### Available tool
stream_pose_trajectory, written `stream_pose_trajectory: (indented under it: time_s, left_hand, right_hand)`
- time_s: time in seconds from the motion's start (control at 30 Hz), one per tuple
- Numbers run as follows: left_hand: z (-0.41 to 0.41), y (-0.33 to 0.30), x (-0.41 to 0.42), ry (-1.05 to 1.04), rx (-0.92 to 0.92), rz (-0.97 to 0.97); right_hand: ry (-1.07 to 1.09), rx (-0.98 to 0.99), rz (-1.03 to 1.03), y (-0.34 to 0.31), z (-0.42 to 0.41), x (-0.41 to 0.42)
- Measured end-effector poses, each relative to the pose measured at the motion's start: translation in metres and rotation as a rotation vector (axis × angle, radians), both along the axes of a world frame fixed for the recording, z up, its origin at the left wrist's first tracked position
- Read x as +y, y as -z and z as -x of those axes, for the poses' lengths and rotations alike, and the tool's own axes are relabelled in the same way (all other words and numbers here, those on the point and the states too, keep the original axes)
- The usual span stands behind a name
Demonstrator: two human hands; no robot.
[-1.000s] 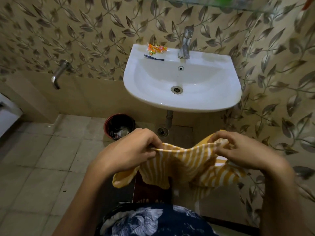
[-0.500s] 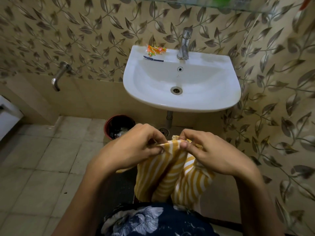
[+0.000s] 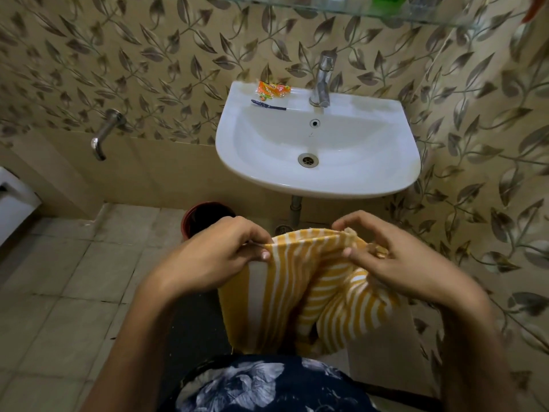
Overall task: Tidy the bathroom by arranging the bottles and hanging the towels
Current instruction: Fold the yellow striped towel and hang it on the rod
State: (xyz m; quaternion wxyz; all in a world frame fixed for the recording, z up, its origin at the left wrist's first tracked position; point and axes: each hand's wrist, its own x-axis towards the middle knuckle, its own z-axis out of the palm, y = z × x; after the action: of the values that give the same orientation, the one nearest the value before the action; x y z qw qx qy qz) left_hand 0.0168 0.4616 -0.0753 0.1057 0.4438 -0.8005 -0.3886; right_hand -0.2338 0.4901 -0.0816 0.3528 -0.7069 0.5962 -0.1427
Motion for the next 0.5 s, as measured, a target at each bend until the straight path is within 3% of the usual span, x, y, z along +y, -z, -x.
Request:
stream_pose_trajectory:
  time_s: [0.2,0.37,0.5]
  left_hand:
    - [0.013,0.006,0.000,0.112,0.046,0.078]
    - [-0.001,0.006,-0.001,-0.040,0.181,-0.042]
    - [-0.004,0.006,-0.002,-0.258,0.286,-0.145]
  right_hand:
    - [-0.260,0.059,0.003,0.009,-0.050,-0.003]
    - [-0.141,0.104,0.061,0.007,-0.039,-0.011]
    - [0.061,-0.025,0.032,0.021,-0.031,-0.015]
